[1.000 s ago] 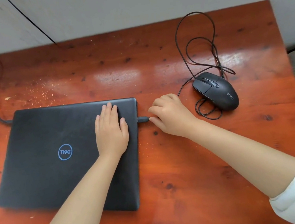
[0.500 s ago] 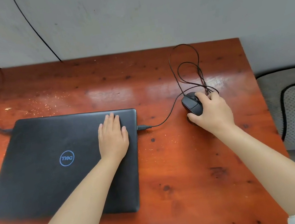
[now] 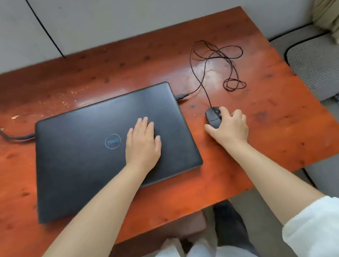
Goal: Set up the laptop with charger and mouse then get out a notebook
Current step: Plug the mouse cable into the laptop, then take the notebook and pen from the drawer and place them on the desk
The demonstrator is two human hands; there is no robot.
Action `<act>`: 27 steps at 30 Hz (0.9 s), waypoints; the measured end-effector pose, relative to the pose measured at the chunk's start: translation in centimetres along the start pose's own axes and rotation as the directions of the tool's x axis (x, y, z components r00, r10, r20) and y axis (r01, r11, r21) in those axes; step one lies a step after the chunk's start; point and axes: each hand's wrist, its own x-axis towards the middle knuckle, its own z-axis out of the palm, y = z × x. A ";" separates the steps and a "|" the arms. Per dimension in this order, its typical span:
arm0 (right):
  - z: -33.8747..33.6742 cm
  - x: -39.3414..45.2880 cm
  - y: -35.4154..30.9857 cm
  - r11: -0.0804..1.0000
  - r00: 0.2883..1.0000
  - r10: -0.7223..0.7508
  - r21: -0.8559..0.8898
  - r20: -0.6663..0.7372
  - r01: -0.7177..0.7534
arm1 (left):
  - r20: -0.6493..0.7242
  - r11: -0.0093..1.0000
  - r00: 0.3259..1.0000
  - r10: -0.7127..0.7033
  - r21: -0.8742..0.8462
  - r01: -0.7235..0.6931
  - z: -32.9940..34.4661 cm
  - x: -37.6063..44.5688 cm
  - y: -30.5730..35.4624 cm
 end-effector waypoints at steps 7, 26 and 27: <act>-0.3 -2.8 -0.4 0.994 0.995 0.054 -0.089 -0.085 -0.061 | -0.018 0.999 1.000 0.003 -0.051 -0.004 -1.3 -5.7 -2.6; 15.2 -35.3 6.1 0.987 0.977 -0.112 0.132 0.184 0.088 | 0.127 0.952 0.954 -0.272 0.183 0.247 7.6 -36.7 -14.5; 15.8 -35.4 6.5 0.988 0.978 -0.039 0.155 0.205 0.007 | 0.130 0.937 0.931 -0.340 0.137 0.322 8.3 -37.1 -15.3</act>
